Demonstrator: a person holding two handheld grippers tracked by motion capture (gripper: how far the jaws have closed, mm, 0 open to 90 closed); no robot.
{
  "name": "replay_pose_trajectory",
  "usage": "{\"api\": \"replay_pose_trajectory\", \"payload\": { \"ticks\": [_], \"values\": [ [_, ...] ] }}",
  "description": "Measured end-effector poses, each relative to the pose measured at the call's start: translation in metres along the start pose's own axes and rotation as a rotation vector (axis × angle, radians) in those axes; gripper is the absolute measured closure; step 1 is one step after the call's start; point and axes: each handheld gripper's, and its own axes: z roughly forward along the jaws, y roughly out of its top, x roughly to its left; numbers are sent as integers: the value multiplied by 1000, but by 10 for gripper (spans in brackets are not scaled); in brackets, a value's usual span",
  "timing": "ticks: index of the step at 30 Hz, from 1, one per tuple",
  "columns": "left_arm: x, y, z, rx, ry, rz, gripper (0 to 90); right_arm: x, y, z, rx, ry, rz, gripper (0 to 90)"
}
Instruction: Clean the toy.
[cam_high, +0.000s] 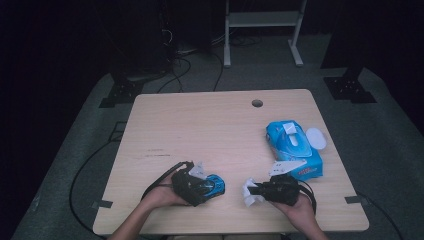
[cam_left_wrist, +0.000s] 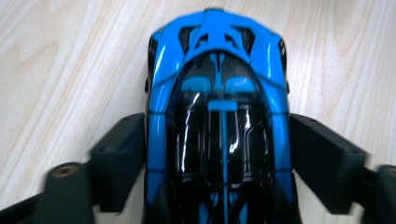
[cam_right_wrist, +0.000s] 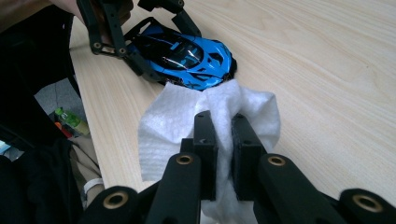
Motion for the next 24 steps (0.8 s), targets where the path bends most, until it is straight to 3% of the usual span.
{"api": "replay_pose_trajectory", "payload": {
  "ticks": [3, 6, 11, 14, 17, 24],
  "values": [
    [0, -3, 1, 12, 5, 8, 195, 0, 0, 0, 0, 0, -1, 821],
    [0, -4, 0, -2, -5, 15, 255, 0, -1, 1, 1, 1, 0, 821],
    [-3, -2, 0, 6, 20, 17, 259, 1, -1, 1, 2, -1, -3, 821],
    [-3, 0, -5, -29, 17, 16, 282, 0, -1, -1, -1, -4, 0, 821],
    [-4, 1, -2, -2, 25, 31, 282, -1, -1, -1, -1, -3, 4, 821],
    [-3, 3, -5, -14, 29, 28, 283, -1, -1, -2, -4, -6, 4, 821]
  ]
}}
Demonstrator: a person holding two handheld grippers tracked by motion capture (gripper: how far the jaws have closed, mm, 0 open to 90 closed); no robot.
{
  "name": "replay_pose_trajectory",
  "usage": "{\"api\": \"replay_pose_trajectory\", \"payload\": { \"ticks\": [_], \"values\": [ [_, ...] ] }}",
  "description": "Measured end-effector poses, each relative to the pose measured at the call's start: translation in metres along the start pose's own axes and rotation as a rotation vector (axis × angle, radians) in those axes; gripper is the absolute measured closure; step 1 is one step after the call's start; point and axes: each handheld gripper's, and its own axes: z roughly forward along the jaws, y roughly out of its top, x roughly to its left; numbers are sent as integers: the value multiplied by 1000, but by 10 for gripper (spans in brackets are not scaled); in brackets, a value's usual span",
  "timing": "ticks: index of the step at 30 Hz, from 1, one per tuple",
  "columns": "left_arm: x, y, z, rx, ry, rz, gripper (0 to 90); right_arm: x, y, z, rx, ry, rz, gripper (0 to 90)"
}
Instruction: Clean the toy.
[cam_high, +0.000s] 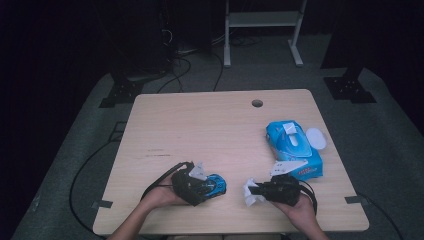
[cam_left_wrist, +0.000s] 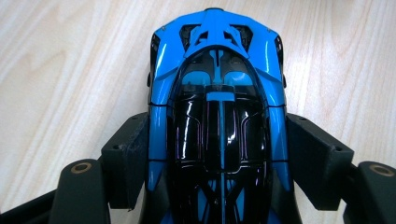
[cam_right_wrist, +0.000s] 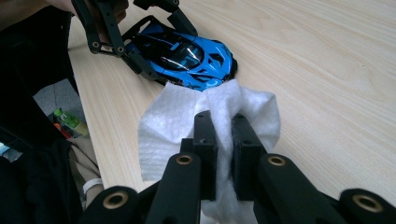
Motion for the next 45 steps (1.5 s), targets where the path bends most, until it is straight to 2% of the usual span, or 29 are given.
{"api": "replay_pose_trajectory", "payload": {
  "ticks": [5, 10, 16, 22, 24, 28, 30, 33, 38, 42, 45],
  "values": [
    [3, 5, -5, -13, 12, 2, 283, 0, 1, -3, -2, -5, -5, 822],
    [15, 20, -11, -34, 34, -4, 282, -4, -2, -9, -7, -22, 0, 821],
    [30, 45, -1, -39, 50, 12, 282, -12, -8, -19, 7, -68, 1, 822],
    [44, 62, 13, -40, 50, 12, 282, -30, -22, -30, 34, -119, 15, 819],
    [47, 65, 18, -36, 52, 3, 282, -35, -27, -32, 38, -124, 30, 809],
    [54, 64, 31, -19, 54, -12, 281, -45, -34, -32, 65, -147, 50, 704],
    [55, 62, 37, 2, 55, -10, 281, -46, -34, -32, 66, -158, 56, 667],
    [58, 57, 43, -12, 38, -36, 280, -44, -32, -33, 44, -159, 51, 596],
    [59, 55, 41, -28, 32, -42, 266, -43, -29, -34, 32, -161, 51, 539],
    [60, 57, 33, -84, 40, -61, 216, -43, -28, -35, 30, -187, 46, 495],
    [60, 57, 30, -91, 45, -63, 201, -41, -27, -37, 19, -211, 40, 486]
  ]
}}
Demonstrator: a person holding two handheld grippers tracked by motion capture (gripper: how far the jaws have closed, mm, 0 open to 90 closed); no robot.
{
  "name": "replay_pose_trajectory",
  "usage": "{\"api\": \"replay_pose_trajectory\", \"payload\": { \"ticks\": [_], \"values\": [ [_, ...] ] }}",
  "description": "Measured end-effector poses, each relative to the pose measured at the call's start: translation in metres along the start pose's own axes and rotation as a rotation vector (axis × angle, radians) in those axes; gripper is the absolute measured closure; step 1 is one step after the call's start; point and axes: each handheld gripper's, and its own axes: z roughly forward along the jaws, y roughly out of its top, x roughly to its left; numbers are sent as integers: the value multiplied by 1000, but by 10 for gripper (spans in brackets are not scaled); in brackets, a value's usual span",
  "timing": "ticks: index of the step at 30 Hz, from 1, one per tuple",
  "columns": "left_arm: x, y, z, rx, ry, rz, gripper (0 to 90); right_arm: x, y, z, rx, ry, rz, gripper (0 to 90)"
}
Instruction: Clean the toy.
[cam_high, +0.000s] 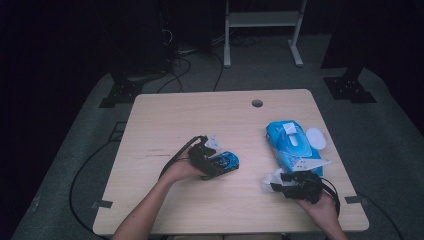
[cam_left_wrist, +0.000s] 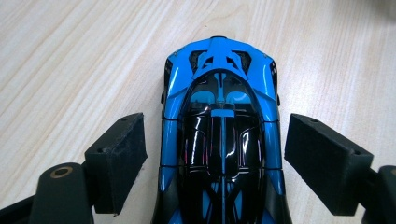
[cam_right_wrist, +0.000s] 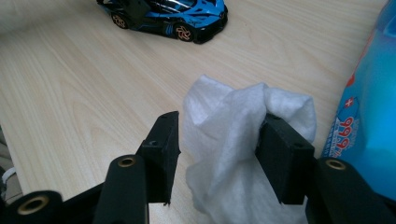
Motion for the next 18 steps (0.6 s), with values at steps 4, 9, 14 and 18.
{"api": "replay_pose_trajectory", "payload": {
  "ticks": [4, 9, 14, 18],
  "values": [
    [1, -2, -3, -8, 1, -2, 197, 1, 0, -3, -18, -19, -13, 485],
    [3, -8, -10, -34, 3, -20, 193, 0, -1, -3, -3, -28, -11, 482],
    [4, -14, -15, -41, 8, -21, 186, -4, -7, 4, 66, -29, 9, 461],
    [4, -18, -19, -55, 11, -24, 186, -4, -8, 0, 76, -31, 15, 441]
  ]
}}
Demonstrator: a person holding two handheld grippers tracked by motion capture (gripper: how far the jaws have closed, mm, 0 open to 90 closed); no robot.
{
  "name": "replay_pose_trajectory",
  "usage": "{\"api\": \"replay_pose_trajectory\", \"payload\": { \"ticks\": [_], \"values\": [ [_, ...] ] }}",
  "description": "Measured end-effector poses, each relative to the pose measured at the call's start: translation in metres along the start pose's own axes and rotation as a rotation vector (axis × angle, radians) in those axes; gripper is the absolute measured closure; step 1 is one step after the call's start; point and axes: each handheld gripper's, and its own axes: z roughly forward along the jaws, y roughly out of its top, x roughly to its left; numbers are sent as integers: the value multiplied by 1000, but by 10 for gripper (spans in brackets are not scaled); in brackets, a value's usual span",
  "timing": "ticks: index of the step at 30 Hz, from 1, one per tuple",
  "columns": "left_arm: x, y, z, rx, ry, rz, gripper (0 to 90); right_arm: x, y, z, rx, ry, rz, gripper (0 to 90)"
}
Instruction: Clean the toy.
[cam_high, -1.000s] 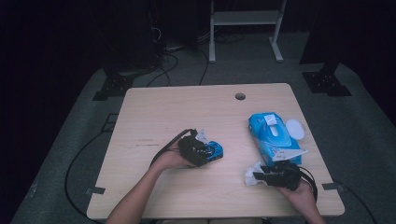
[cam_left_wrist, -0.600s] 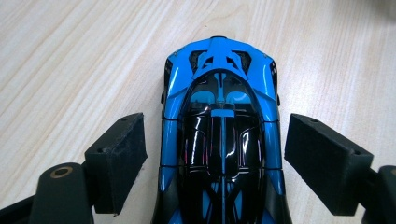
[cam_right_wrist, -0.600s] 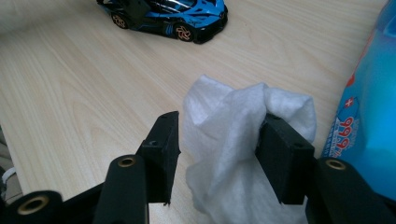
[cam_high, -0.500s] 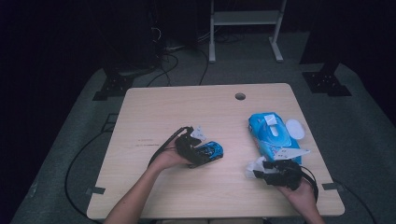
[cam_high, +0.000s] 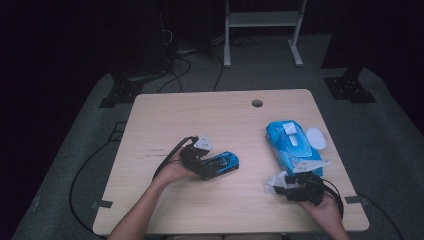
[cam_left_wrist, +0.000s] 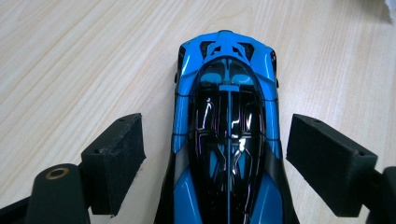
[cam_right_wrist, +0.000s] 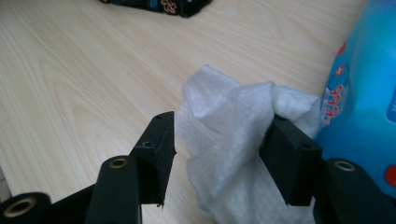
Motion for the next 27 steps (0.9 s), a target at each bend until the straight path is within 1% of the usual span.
{"api": "replay_pose_trajectory", "payload": {
  "ticks": [3, 4, 5, 7, 8, 9, 11, 13, 18, 20, 21, 22, 27],
  "values": [
    [-1, -2, -3, -9, 1, -2, 186, -1, -3, -3, 3, -16, 0, 418],
    [0, -3, -4, -6, 4, 6, 186, -1, -5, -4, 6, -22, 1, 411],
    [-1, -4, -5, -11, 4, -1, 186, -2, -6, -5, 4, -28, -2, 411],
    [0, -5, -7, -17, 6, 1, 186, -1, -7, -7, 8, -30, -7, 408],
    [0, -5, -9, -19, 5, 4, 186, -1, -8, -9, 0, -30, -10, 408],
    [0, -5, -10, -27, 6, -1, 186, -1, -9, -11, -3, -31, -12, 405],
    [0, -6, -12, -30, 7, 2, 186, -2, -10, -15, -12, -25, -2, 401],
    [0, -7, -15, -41, 8, 2, 184, -5, -12, -20, -33, -26, 3, 398],
    [-1, -11, -22, -51, 17, 2, 180, -10, -15, -32, -81, -25, 34, 397],
    [-2, -13, -24, -50, 19, 1, 176, -11, -16, -34, -90, -26, 36, 397],
    [-2, -14, -26, -53, 23, 4, 172, -11, -16, -35, -96, -25, 40, 397],
    [-3, -15, -27, -60, 21, -1, 172, -11, -16, -36, -100, -22, 41, 397],
    [-5, -20, -33, -73, 26, -3, 172, -11, -17, -36, -111, -15, 42, 395]
  ]
}}
